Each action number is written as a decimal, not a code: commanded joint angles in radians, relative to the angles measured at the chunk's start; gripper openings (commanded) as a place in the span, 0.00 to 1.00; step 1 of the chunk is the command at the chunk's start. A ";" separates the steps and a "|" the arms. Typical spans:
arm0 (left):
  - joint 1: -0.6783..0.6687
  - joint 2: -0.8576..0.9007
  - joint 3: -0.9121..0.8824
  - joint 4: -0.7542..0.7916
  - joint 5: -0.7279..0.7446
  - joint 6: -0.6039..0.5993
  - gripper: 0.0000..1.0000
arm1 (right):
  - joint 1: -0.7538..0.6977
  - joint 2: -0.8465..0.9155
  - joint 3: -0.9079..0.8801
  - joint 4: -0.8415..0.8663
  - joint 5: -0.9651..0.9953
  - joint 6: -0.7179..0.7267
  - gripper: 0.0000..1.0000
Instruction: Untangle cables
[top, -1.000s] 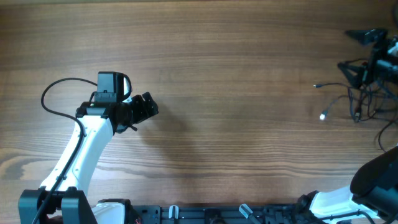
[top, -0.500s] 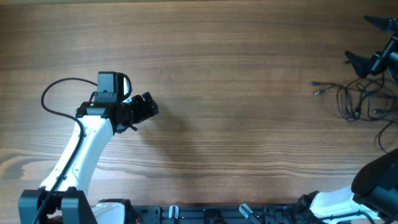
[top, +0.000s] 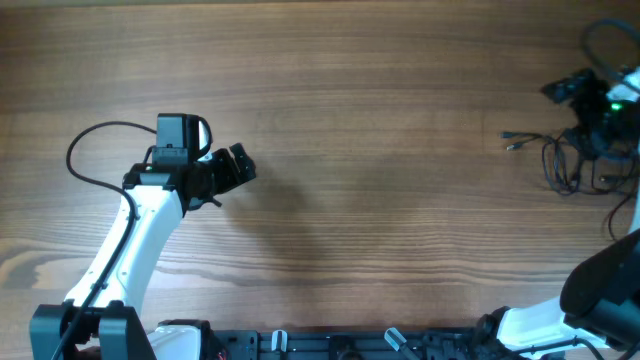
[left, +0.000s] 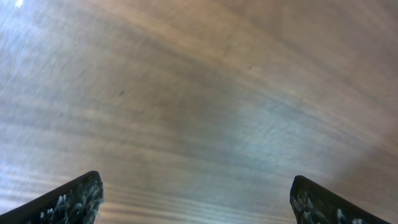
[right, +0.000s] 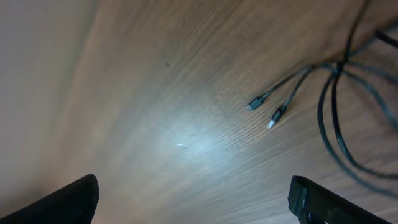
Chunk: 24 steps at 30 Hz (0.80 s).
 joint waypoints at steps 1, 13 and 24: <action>-0.071 -0.012 0.008 0.072 -0.002 0.003 0.98 | 0.133 0.013 0.001 0.030 0.121 -0.202 1.00; -0.326 -0.012 0.008 0.061 -0.416 0.076 1.00 | 0.517 0.013 0.001 -0.051 0.406 -0.254 1.00; -0.234 -0.099 0.008 -0.248 -0.273 -0.029 1.00 | 0.561 -0.027 -0.018 -0.147 0.325 -0.196 0.89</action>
